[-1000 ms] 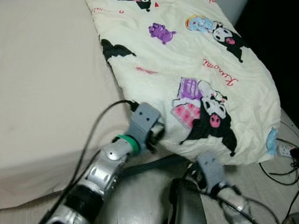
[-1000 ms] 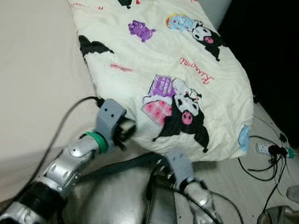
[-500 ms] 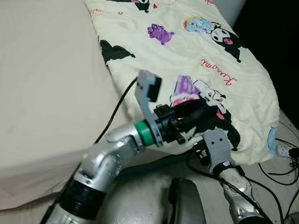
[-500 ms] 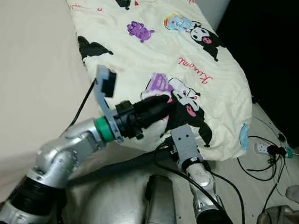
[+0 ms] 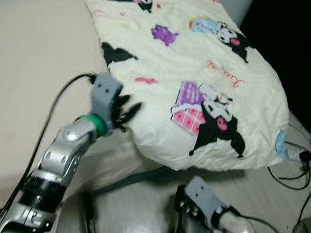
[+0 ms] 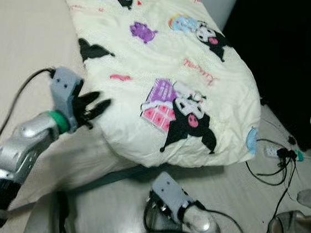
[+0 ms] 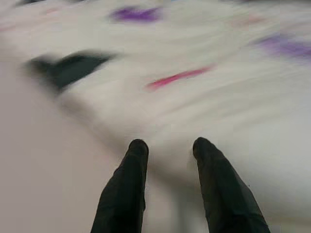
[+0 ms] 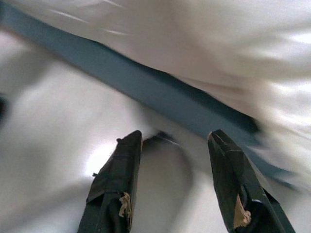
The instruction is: Clean up the room
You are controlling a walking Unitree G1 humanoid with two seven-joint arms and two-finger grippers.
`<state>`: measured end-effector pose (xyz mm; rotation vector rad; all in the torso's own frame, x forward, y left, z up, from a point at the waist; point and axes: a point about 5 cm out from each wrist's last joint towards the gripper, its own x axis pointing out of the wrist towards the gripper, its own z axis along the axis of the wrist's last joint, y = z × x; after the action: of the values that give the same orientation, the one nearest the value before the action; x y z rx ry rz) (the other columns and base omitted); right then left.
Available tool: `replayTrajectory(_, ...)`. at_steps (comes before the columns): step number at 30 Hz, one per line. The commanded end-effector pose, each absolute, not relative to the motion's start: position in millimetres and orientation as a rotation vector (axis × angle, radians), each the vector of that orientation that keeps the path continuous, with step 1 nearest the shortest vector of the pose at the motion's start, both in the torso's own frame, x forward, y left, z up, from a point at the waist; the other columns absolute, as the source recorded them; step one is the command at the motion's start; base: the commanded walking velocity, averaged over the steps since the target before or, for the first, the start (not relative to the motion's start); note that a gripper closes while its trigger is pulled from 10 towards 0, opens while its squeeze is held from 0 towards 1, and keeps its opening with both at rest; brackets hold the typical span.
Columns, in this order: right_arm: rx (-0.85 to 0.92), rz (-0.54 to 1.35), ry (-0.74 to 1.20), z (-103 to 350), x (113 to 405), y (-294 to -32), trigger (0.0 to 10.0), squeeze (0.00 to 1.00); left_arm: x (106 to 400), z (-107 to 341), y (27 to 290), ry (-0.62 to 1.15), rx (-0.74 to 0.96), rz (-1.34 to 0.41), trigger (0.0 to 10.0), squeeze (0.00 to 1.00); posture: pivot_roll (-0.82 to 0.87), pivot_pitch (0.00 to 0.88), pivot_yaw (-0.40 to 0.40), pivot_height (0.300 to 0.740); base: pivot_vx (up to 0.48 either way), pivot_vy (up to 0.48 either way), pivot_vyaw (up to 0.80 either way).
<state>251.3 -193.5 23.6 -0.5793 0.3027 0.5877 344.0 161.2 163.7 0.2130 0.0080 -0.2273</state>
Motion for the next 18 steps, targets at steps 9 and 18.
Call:
replayTrajectory(9, -0.577, 0.520, 0.279, 34.6, 252.8, -201.9, 10.0, 0.00, 347.4, 130.8, 180.9, 0.129, 0.408, -0.141, 10.0, 0.00, -0.14, 0.130, 0.061, 0.535, 0.000, 0.000, 0.00)
replayTrajectory(18, -0.570, 0.480, 0.193, 56.1, 273.0, -194.2, 10.0, 0.00, 310.0, 72.4, 104.9, 0.273, 0.185, -0.577, 10.0, 0.00, -0.14, 0.127, 0.055, 0.535, 0.000, 0.000, 0.00)
